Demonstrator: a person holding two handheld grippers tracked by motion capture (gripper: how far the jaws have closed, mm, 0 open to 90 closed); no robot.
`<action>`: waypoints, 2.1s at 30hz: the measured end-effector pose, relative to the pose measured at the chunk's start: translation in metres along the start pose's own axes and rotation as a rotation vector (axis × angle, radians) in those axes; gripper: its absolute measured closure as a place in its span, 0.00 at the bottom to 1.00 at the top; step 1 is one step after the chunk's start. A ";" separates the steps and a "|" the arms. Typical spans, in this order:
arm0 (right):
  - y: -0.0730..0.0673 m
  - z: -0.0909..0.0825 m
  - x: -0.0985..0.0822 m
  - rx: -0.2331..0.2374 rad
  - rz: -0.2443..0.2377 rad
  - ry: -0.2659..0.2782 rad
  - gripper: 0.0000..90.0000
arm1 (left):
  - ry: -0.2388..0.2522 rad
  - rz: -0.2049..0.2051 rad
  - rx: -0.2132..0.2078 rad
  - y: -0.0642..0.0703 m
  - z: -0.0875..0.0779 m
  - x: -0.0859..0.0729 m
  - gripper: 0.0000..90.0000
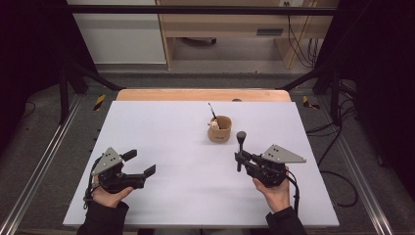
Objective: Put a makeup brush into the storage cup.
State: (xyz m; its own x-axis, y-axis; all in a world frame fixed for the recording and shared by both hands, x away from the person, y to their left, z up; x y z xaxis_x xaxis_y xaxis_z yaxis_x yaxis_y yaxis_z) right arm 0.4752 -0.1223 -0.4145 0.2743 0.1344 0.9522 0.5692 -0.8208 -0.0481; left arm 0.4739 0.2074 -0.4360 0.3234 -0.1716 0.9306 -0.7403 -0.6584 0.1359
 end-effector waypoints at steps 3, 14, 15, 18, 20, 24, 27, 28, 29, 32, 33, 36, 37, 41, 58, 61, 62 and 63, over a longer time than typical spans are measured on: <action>0.002 0.000 0.001 -0.006 0.003 0.002 0.88 | -0.007 0.007 0.007 -0.003 -0.001 -0.003 0.09; 0.009 0.001 0.011 -0.031 0.025 0.015 0.88 | -0.019 0.015 0.027 -0.012 -0.004 -0.012 0.07; 0.010 0.001 0.012 -0.035 0.031 0.018 0.88 | -0.021 0.015 0.027 -0.013 -0.004 -0.013 0.07; 0.013 0.004 0.017 -0.043 0.046 0.024 0.88 | -0.027 0.016 0.030 -0.015 -0.005 -0.015 0.07; 0.014 0.007 0.020 -0.050 0.059 0.027 0.88 | -0.029 0.017 0.029 -0.015 -0.006 -0.017 0.07; 0.016 0.011 0.027 -0.059 0.078 0.038 0.88 | -0.025 0.018 0.030 -0.016 -0.008 -0.018 0.07; 0.016 0.012 0.031 -0.066 0.084 0.046 0.88 | -0.026 0.016 0.031 -0.017 -0.009 -0.019 0.07; 0.017 0.015 0.034 -0.073 0.085 0.050 0.88 | -0.026 0.015 0.033 -0.018 -0.010 -0.021 0.07; 0.017 0.016 0.035 -0.074 0.091 0.048 0.88 | -0.027 0.015 0.032 -0.019 -0.011 -0.021 0.07; 0.019 0.021 0.040 -0.086 0.091 0.053 0.88 | -0.025 0.012 0.035 -0.021 -0.013 -0.023 0.07; 0.019 0.022 0.041 -0.088 0.092 0.053 0.88 | -0.025 0.012 0.035 -0.021 -0.013 -0.023 0.07; 0.020 0.026 0.043 -0.094 0.092 0.053 0.88 | -0.023 0.006 0.039 -0.023 -0.014 -0.025 0.07; 0.020 0.028 0.044 -0.097 0.096 0.052 0.88 | -0.022 0.007 0.038 -0.023 -0.015 -0.025 0.07; 0.021 0.036 0.053 -0.108 0.097 0.059 0.88 | -0.019 0.006 0.039 -0.023 -0.015 -0.026 0.07; 0.040 0.073 0.068 -0.190 0.126 0.061 0.88 | -0.027 0.017 0.031 -0.020 -0.010 -0.026 0.07; 0.044 0.079 0.069 -0.204 0.128 0.056 0.88 | -0.027 0.018 0.029 -0.019 -0.010 -0.026 0.07; 0.045 0.081 0.070 -0.206 0.132 0.058 0.88 | -0.027 0.019 0.028 -0.019 -0.010 -0.026 0.07; 0.046 0.083 0.070 -0.208 0.131 0.057 0.88 | -0.027 0.020 0.028 -0.019 -0.009 -0.026 0.07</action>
State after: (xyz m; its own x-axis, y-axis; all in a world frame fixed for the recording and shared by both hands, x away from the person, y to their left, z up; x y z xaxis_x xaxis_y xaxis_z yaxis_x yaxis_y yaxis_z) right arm 0.5853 -0.1045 -0.3747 0.2877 -0.0077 0.9577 0.3578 -0.9267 -0.1149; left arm 0.4737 0.2310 -0.4596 0.3249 -0.2046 0.9233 -0.7301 -0.6748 0.1074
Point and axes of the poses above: each handheld gripper's, and its own axes: z roughly forward along the jaws, x roughly out of its top, y roughly to its right, the point moved 8 cm from there along z, roughly forward along the jaws, and after that the axes turned 9 degrees about -x, right-handed, at the moved point
